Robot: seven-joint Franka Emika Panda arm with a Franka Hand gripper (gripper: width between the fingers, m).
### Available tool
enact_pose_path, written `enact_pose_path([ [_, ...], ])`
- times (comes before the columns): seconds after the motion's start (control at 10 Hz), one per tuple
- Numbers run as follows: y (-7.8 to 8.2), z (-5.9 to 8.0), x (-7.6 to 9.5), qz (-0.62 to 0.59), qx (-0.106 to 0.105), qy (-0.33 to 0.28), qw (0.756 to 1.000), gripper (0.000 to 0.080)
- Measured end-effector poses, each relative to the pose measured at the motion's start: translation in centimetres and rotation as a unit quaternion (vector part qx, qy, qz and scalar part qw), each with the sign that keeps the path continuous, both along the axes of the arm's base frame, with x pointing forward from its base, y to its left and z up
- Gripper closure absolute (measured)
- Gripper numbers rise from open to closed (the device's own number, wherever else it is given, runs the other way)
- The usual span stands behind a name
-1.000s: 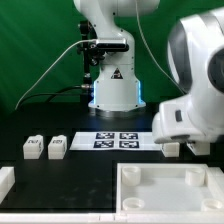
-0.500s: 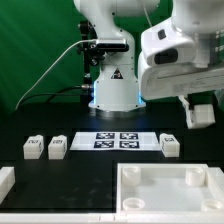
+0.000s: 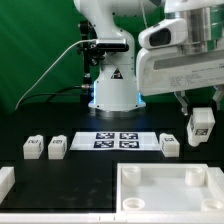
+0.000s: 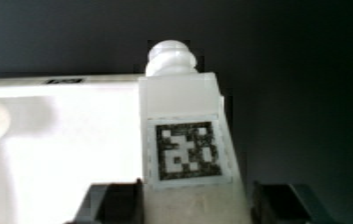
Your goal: Assemble one leg
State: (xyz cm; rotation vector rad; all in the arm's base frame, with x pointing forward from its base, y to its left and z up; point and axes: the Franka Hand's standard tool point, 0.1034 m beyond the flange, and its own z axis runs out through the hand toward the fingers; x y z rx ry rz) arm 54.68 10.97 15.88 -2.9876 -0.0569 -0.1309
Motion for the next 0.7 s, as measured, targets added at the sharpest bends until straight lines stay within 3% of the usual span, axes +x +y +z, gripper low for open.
enact_pose_path([
  [0.1, -0.8, 2.3, 3.1, -0.012, 0.002, -0.062, 0.998, 0.0505],
  [0.2, -0.7, 3.0, 4.6, -0.02, 0.002, -0.129, 0.991, 0.0505],
  [0.4, -1.0, 2.9, 4.4, -0.032, -0.001, -0.225, 0.974, 0.0505],
  [0.7, -1.0, 2.5, 4.2, -0.032, -0.001, -0.22, 0.975, 0.0505],
])
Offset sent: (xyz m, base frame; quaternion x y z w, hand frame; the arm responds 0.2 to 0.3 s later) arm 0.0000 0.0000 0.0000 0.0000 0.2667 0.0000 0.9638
